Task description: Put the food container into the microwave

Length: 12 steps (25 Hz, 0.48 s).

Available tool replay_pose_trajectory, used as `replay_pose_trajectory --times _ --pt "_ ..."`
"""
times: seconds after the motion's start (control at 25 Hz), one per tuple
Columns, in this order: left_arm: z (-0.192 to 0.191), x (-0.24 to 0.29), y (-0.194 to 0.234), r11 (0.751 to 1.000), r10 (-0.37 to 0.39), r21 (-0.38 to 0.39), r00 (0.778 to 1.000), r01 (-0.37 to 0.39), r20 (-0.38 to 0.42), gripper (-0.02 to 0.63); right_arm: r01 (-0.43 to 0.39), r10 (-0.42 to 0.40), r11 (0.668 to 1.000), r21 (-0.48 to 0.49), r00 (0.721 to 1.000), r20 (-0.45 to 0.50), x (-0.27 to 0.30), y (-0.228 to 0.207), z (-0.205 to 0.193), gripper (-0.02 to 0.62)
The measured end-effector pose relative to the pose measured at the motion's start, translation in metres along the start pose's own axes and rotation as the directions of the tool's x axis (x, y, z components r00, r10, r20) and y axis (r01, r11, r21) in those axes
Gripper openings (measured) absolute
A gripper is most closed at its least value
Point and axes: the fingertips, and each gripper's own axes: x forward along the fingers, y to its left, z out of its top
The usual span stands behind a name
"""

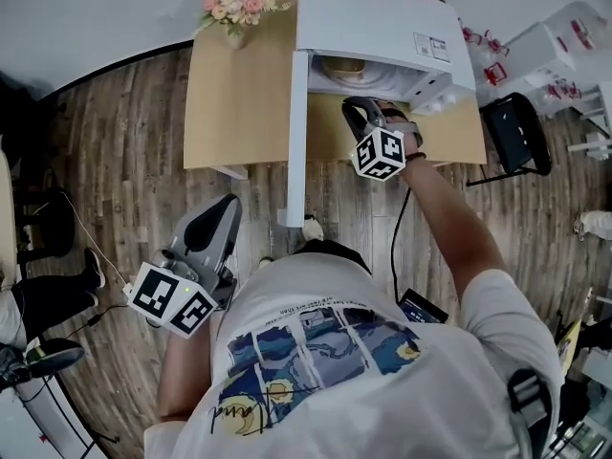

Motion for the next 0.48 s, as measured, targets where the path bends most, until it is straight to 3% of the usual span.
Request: replay_pose_trajectory --times 0.48 --pt "-0.022 -0.056 -0.017 0.996 -0.080 0.028 0.997 0.080 0.004 0.008 -0.021 0.021 0.974 0.225 1.000 0.001 -0.085 0.061 0.042 0.009"
